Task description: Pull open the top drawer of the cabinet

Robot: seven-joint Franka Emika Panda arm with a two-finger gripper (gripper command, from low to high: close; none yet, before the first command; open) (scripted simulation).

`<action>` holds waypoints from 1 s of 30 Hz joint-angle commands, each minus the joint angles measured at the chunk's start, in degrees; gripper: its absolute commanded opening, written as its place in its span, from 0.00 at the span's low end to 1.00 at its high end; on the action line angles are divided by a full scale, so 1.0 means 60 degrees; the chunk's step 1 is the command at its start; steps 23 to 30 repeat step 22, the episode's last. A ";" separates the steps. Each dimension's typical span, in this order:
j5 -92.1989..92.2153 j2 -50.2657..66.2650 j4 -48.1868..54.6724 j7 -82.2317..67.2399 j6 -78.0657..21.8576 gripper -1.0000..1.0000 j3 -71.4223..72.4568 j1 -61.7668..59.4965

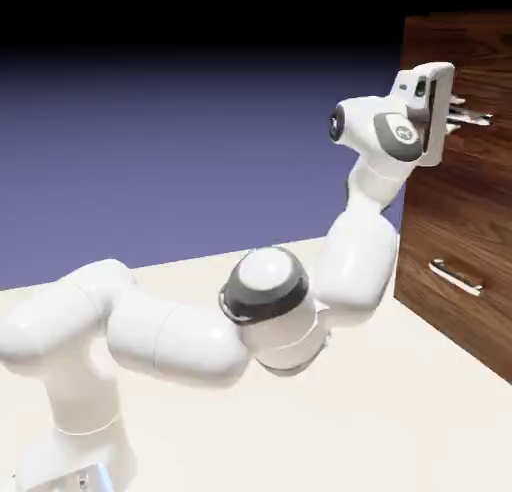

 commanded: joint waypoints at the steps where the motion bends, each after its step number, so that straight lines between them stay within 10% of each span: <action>1: -0.0016 0.0033 -0.0346 0.0079 -0.0146 0.00 0.0027 -0.0192; 18: 0.1000 0.0664 -0.6170 0.0920 -0.2713 0.00 0.1065 -0.3488; 19: 0.1000 0.0664 -0.6170 0.0920 -0.2714 1.00 0.1065 -0.3488; 30: 0.1275 0.0781 -0.6862 0.0995 -0.3022 1.00 0.1329 -0.3883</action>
